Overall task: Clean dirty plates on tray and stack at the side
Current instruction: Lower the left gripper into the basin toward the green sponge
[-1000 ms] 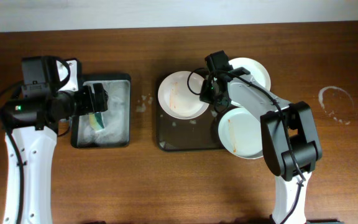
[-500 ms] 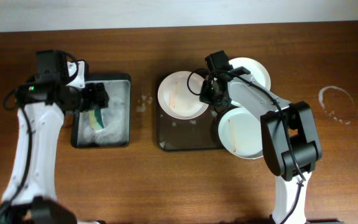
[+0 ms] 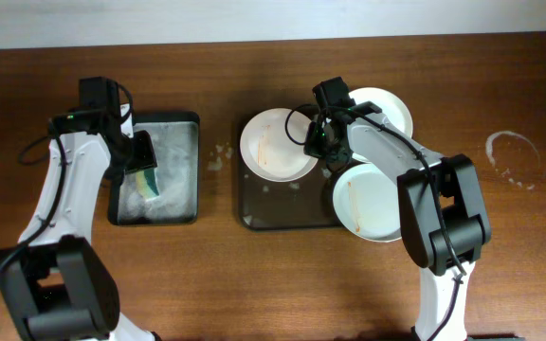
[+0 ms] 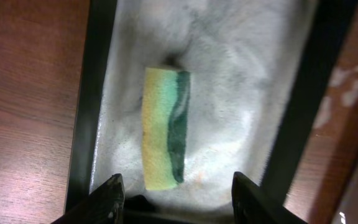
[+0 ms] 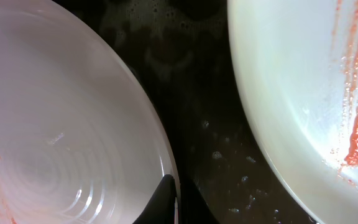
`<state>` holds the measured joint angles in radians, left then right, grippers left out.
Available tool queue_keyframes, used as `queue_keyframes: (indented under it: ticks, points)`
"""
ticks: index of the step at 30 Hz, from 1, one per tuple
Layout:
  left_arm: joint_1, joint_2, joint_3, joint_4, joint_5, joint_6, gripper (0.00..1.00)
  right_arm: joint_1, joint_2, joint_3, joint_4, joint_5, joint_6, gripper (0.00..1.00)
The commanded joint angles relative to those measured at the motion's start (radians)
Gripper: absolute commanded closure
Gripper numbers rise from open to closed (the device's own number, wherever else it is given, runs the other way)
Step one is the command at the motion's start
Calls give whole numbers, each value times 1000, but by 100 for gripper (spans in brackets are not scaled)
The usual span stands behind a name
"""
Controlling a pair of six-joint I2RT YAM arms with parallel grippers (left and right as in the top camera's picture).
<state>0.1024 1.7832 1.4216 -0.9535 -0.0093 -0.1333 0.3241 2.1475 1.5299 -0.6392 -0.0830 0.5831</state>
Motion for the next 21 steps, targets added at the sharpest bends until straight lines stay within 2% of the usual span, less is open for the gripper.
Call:
queue_keyframes:
  ticks: [1, 15, 21]
  points:
    - [3, 73, 19, 2, -37, -24, 50, 3, 19, -5, 0, 17, -2, 95]
    - [2, 121, 19, -42, -225, -35, 53, 3, 19, -5, 1, 17, -2, 95]
    - [-2, 121, 20, -47, -230, -38, 53, 3, 19, -5, 5, 17, -2, 94]
